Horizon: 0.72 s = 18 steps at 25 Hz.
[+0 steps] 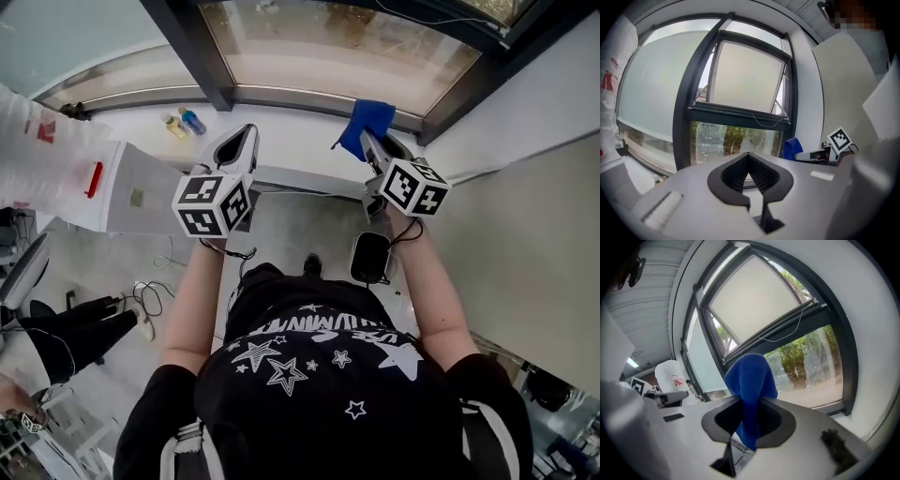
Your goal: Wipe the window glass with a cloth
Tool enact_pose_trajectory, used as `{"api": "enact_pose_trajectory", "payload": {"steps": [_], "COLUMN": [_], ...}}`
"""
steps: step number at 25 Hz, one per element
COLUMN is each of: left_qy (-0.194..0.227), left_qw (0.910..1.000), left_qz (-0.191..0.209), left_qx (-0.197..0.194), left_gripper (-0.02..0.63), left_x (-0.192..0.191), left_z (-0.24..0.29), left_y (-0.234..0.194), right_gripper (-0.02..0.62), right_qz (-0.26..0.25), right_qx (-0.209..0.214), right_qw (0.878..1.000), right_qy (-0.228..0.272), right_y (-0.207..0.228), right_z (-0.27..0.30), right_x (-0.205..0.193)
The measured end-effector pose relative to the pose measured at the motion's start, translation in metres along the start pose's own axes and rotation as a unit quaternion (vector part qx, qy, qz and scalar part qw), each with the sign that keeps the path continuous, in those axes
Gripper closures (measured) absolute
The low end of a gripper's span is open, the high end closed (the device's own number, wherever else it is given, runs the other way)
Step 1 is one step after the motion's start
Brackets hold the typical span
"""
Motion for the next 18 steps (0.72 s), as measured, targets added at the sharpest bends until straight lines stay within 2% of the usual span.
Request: {"api": "enact_pose_trajectory", "payload": {"steps": [4,9,15,18], "left_qy": [-0.002,-0.007,-0.003,0.007], "left_qw": [0.9997,0.9996,0.9999,0.9998], "left_qz": [-0.005,-0.003,-0.015,-0.008], "left_qx": [0.023,0.026,-0.007,-0.018], "left_gripper": [0.598,0.598,0.598,0.598], "left_x": [-0.001,-0.007,-0.004,0.003], "left_z": [-0.001,0.008,0.039,0.057], "left_y": [-0.018,-0.032,-0.054,-0.075], "right_gripper": [0.522,0.522,0.522,0.522], "right_qz": [-0.002,0.000,-0.001,-0.007], "right_qx": [0.002,0.002,-0.030,-0.036], "right_qw": [1.000,1.000,0.999,0.999], "right_qy": [-0.011,-0.020,-0.013,-0.017], "right_y": [0.002,0.000,0.010,0.010], "right_z": [0.013,0.023,0.039,0.062], "right_x": [-0.001,-0.008,0.001,0.004]}}
Point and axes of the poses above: the fingertips, and each gripper's own axes: z forward along the fingers, y to its right, x out of its top, the point moved 3 cm from there along -z, backward along the fingers, and after that the axes turned 6 degrees about z, right-handed, at the moved point
